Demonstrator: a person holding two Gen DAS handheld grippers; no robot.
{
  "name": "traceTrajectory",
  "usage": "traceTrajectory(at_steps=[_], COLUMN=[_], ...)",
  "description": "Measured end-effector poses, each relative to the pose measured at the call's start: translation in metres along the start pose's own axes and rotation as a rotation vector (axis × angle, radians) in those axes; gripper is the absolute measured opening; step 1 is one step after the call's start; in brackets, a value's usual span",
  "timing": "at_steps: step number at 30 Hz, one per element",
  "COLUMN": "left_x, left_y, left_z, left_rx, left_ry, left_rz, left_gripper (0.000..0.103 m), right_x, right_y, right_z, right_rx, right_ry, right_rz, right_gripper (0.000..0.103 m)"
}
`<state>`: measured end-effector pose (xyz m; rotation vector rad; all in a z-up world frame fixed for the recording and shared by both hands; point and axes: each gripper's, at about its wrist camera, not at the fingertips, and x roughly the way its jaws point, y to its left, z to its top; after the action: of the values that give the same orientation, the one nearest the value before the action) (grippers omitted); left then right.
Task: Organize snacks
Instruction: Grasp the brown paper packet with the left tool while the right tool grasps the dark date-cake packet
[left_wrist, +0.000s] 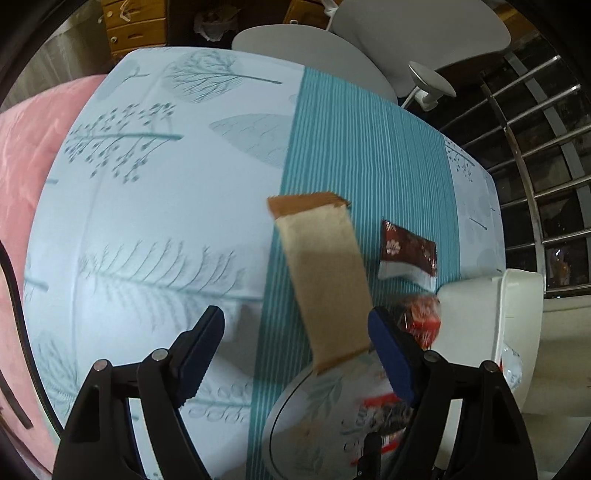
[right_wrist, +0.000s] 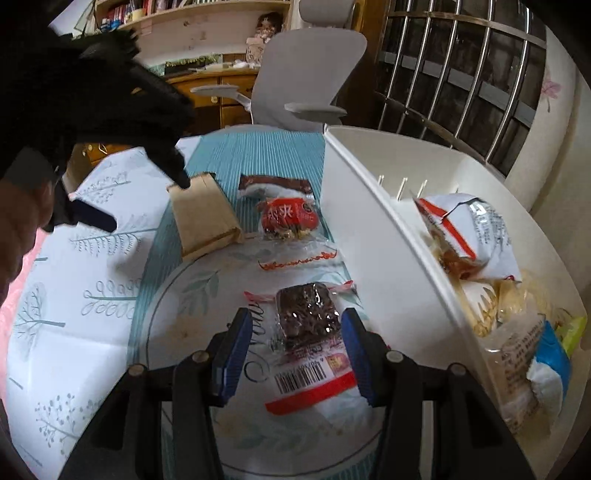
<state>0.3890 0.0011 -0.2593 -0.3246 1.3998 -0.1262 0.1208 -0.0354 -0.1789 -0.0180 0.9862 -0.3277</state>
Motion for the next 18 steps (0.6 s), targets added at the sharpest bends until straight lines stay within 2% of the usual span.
traceTrajectory(at_steps=[3,13,18], left_x=[0.012,0.042,0.048], left_y=[-0.009,-0.033,-0.047], left_z=[0.010,0.025,0.030], left_rx=[0.008,0.023,0.044], left_ry=[0.007,0.052,0.034], left_rz=[0.037,0.072,0.125], left_gripper=[0.077,0.073,0.068], right_x=[0.006,0.013,0.017], right_y=[-0.001,0.003,0.006], right_z=[0.002,0.009,0.012], right_rx=[0.029,0.007,-0.018], right_ry=[0.020,0.009,-0.003], right_rz=[0.002,-0.020,-0.032], right_gripper=[0.050,0.051,0.052])
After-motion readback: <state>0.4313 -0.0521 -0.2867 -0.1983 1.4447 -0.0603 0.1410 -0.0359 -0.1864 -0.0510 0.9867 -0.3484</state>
